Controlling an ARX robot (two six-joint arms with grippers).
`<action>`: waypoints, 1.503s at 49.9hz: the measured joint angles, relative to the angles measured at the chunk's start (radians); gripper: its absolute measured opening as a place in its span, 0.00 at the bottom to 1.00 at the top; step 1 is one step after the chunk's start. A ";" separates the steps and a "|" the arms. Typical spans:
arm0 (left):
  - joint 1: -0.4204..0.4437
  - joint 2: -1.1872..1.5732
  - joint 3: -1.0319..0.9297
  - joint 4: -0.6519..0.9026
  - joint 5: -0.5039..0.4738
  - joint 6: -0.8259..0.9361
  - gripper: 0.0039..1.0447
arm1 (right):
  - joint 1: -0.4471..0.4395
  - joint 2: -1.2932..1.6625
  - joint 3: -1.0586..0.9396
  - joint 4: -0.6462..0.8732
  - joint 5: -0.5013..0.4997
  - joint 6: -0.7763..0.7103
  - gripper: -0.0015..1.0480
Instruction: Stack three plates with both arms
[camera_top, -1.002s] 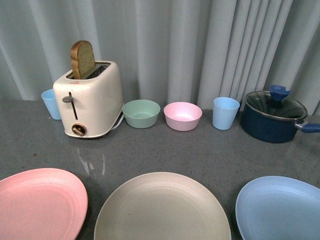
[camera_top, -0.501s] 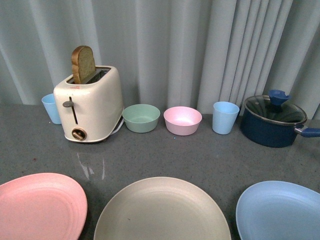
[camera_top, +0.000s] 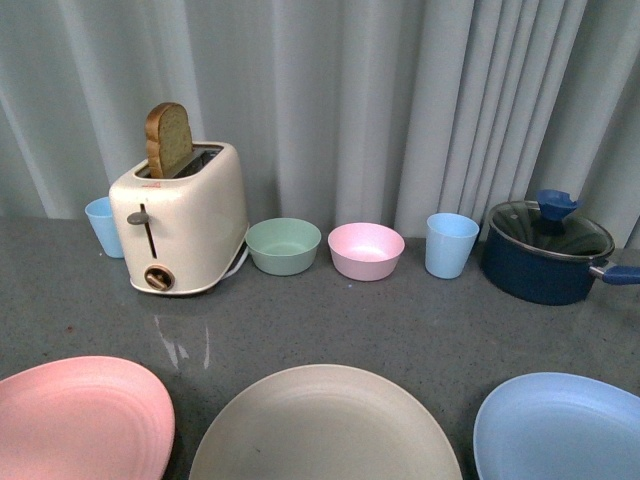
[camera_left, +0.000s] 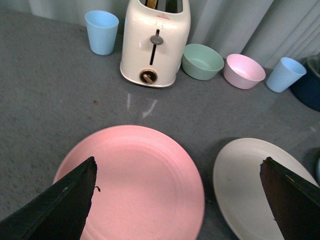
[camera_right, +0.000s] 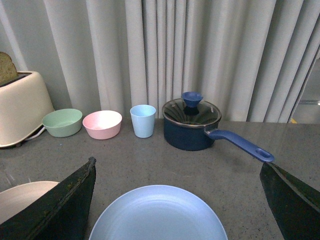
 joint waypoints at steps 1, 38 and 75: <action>0.006 0.040 0.011 0.016 0.012 0.021 0.94 | 0.000 0.000 0.000 0.000 0.000 0.000 0.93; 0.173 0.890 0.348 0.029 -0.003 0.394 0.94 | 0.000 0.000 0.000 0.000 0.000 0.000 0.93; 0.176 1.087 0.528 -0.039 -0.072 0.502 0.94 | 0.000 0.000 0.000 0.000 0.000 0.000 0.93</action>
